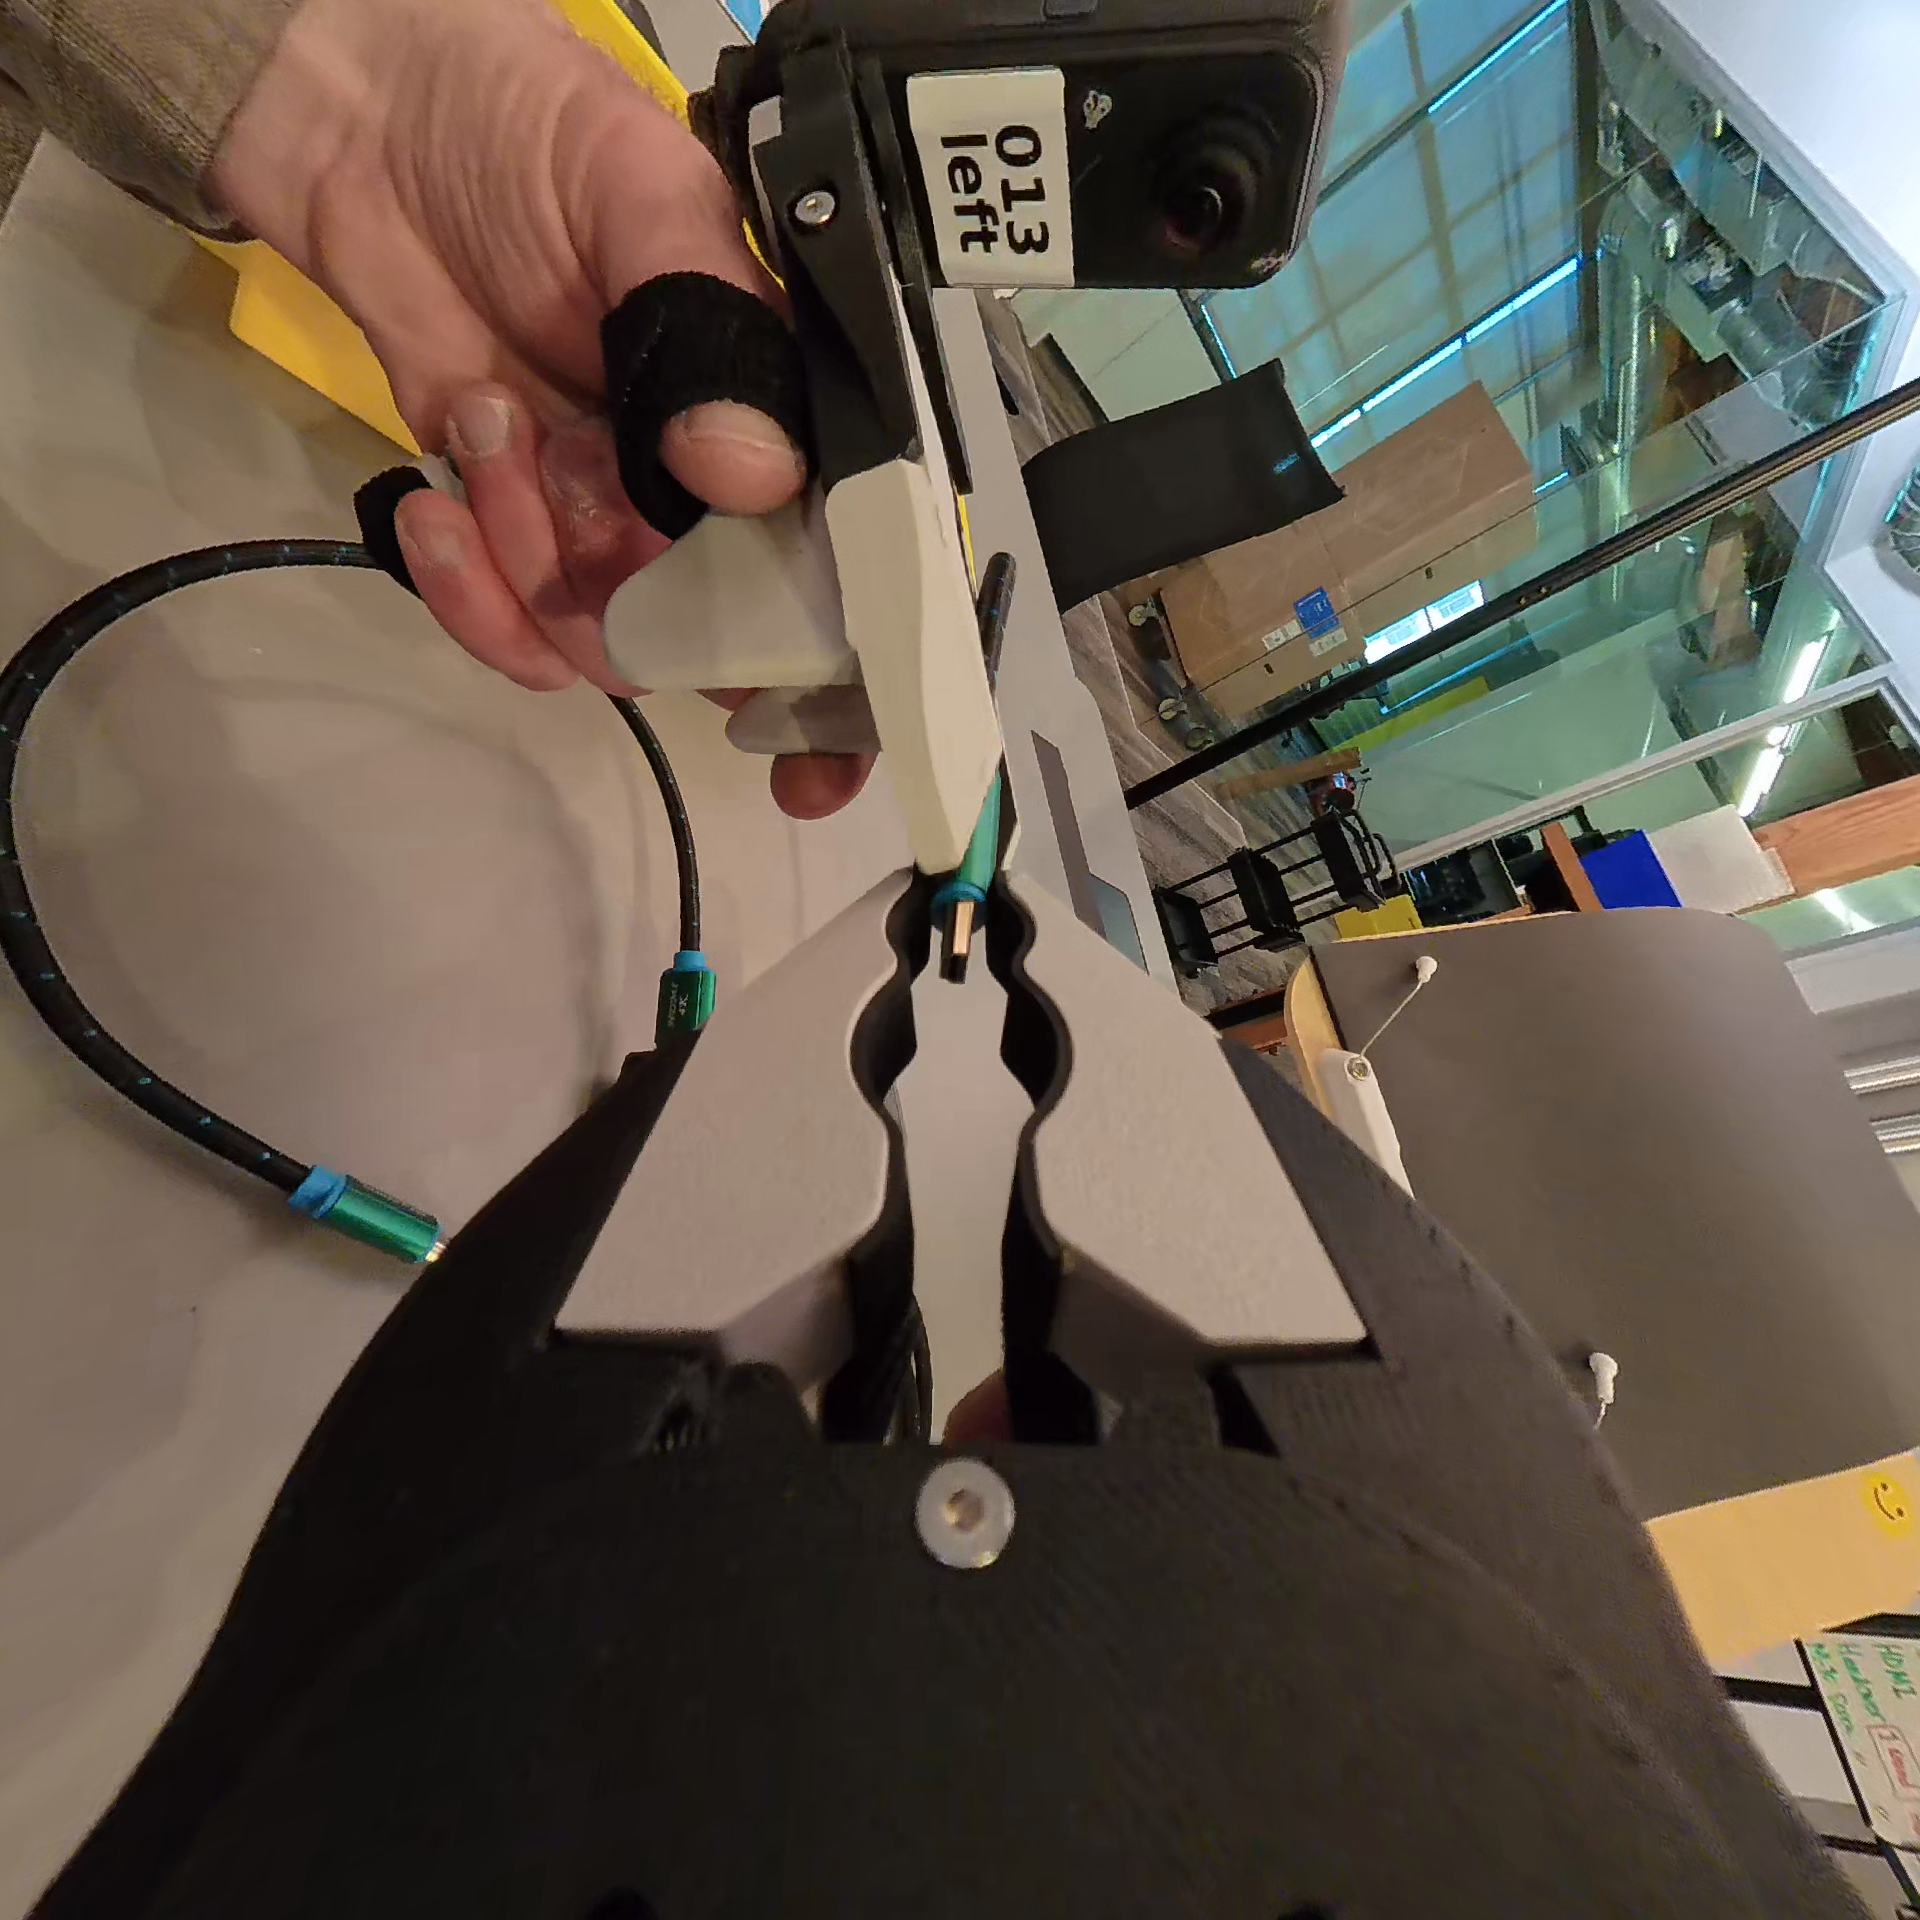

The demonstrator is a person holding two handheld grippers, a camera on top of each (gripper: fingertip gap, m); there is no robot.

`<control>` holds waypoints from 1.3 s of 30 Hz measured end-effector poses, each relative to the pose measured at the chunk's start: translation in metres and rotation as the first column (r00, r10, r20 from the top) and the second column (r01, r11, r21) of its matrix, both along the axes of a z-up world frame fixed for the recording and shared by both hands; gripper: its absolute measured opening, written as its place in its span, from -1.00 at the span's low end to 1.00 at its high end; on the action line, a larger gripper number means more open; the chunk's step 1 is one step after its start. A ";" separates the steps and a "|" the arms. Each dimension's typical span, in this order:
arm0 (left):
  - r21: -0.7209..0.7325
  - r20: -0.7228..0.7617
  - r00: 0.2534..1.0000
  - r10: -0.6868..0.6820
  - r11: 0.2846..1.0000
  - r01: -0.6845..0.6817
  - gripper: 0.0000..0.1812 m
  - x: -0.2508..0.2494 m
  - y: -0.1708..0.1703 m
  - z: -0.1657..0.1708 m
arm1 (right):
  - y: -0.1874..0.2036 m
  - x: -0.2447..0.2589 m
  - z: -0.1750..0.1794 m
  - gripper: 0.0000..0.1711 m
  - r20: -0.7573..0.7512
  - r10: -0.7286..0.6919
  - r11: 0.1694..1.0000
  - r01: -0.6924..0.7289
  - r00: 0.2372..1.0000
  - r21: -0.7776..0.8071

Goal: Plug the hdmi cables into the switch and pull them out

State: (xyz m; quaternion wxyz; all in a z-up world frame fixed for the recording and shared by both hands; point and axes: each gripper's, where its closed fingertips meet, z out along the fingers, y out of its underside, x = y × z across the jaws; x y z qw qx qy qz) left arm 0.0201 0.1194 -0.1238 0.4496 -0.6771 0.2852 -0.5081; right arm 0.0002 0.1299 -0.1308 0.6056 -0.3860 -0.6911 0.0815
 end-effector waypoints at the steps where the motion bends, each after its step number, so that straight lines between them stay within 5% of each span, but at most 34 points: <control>1: -0.003 0.004 1.000 -0.002 1.000 0.002 -0.65 0.000 0.000 0.000 | 0.000 0.000 0.000 -0.90 0.001 0.003 1.000 -0.003 1.000 -0.001; 39: -0.124 0.117 0.993 0.026 0.992 -0.011 -0.77 0.000 0.007 0.005 | 0.009 0.003 0.001 -0.90 -0.001 -0.041 0.996 0.041 0.999 0.079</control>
